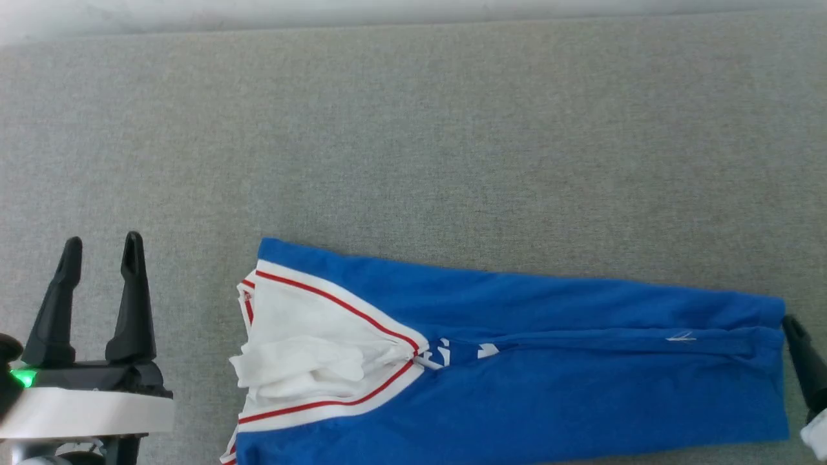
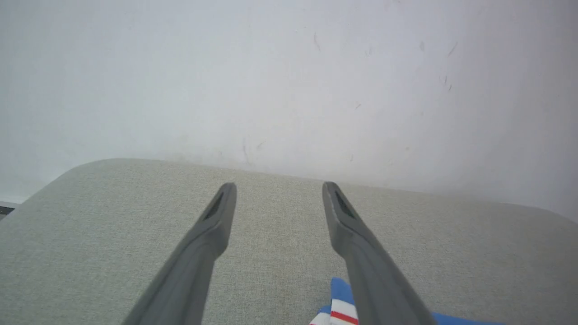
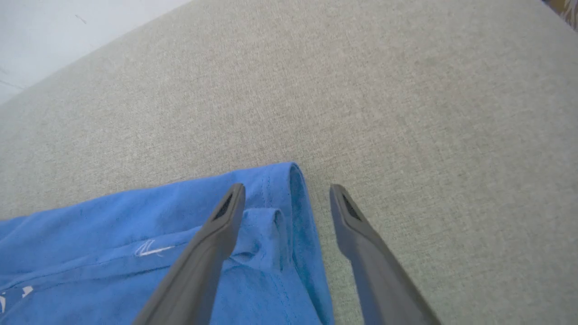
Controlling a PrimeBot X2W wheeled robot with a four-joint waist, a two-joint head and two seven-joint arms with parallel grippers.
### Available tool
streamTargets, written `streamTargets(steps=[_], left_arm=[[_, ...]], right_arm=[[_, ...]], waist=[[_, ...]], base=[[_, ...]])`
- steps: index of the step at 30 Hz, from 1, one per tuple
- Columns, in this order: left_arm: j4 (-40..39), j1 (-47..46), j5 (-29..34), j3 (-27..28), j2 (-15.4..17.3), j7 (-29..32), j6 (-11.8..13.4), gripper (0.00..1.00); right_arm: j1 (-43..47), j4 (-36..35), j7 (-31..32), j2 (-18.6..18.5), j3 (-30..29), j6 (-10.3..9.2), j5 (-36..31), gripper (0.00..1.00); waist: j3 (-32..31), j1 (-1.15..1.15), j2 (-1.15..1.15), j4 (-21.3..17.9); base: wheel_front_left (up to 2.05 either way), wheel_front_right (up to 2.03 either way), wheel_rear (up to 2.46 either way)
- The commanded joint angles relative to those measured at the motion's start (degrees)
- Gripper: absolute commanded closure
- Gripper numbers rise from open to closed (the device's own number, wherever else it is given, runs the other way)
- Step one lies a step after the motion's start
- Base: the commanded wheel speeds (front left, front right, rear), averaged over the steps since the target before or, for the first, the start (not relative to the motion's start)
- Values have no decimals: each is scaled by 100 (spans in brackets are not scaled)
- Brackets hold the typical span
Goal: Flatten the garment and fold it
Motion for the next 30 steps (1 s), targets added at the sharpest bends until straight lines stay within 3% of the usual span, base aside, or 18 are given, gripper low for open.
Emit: streamTargets(steps=[1, 8, 15, 16, 17, 18, 19, 30], left_arm=[[29, 56, 372, -13, 24, -70, 102, 0], [89, 50, 723, -171, 5, -87, 192, 0], [133, -4, 688, -244, -13, -46, 149, 0], [144, -16, 680, -254, -18, -45, 140, 0], [155, -30, 672, -266, -22, -41, 127, 0], [166, -47, 665, -277, -27, -39, 117, 0], [177, -64, 659, -284, -32, -39, 108, 0], [362, -98, 587, -362, -90, -43, 36, 0]], right_arm=[[-20, 180, 30, 24, -23, -4, 11, 0], [-201, 787, 175, 27, -1, -4, -117, 0], [-210, 934, 660, 27, 285, -4, -118, 0], [-192, 961, 767, 27, 261, -4, -119, 12], [-181, 974, 863, 27, 229, -4, -127, 64], [-173, 974, 952, 27, 195, -4, -138, 89], [-162, 955, 1041, 27, 170, -4, -154, 100], [-538, 546, 742, 28, -550, -4, -752, 100]], waist=[[90, 0, 0, 55], [270, 0, 0, 159], [353, 0, 0, 197], [359, 0, 0, 200], [364, 0, 0, 206], [366, 0, 0, 210], [365, 0, 0, 214], [188, 0, 0, 165]], base=[[0, 0, 0], [0, 0, 0], [0, 0, 0], [0, 0, 0], [0, 0, 0], [0, 0, 0], [0, 0, 0], [0, 0, 0]])
